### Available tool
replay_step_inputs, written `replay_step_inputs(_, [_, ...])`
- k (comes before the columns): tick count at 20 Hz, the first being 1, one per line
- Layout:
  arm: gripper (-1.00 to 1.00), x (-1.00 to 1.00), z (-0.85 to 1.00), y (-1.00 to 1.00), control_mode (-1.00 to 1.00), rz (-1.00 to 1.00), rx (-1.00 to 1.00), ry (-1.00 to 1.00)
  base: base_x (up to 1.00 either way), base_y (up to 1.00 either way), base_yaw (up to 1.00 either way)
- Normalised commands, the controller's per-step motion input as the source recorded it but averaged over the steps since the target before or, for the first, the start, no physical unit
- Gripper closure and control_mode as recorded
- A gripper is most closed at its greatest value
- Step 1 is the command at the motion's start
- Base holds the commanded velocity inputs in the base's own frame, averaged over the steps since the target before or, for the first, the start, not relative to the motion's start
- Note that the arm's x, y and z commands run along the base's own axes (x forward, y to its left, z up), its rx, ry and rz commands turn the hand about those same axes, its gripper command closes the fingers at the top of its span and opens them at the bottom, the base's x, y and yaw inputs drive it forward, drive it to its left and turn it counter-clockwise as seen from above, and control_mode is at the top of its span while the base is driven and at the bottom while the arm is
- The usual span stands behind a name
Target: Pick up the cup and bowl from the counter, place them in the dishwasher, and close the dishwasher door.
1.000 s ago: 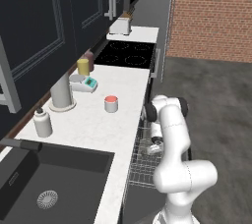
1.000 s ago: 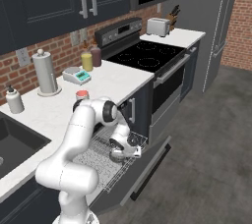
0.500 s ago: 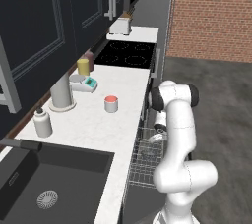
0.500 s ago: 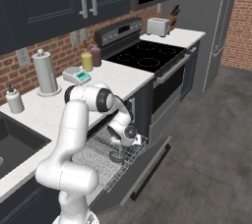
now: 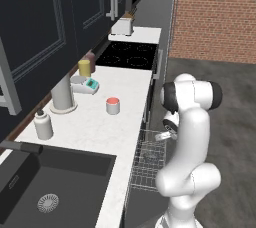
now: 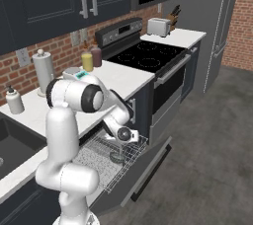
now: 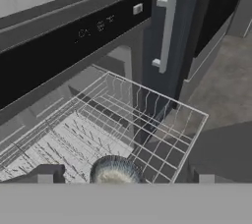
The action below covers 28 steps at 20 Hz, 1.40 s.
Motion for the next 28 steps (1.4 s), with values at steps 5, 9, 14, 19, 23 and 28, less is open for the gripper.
replay_step_inputs(5, [-1.0,-0.05,1.0,-0.09,-1.0,0.0,0.01,-0.01,0.0,0.0,0.0])
replay_step_inputs(9, [-1.0,0.0,1.0,-0.18,-1.0,-0.03,0.03,0.01,0.0,0.0,0.0])
replay_step_inputs(14, [-1.0,0.0,1.0,-0.05,-1.0,-0.05,0.0,0.08,0.0,0.0,0.0])
replay_step_inputs(19, [-1.0,0.01,0.97,0.01,-1.0,-0.04,0.0,0.17,0.0,0.0,0.0])
replay_step_inputs(23, [-1.0,0.0,0.62,0.3,-1.0,-0.08,0.05,0.16,0.0,0.0,0.0])
replay_step_inputs(28, [-1.0,-0.05,0.84,-0.04,-1.0,-0.08,0.14,0.09,0.0,0.0,0.0])
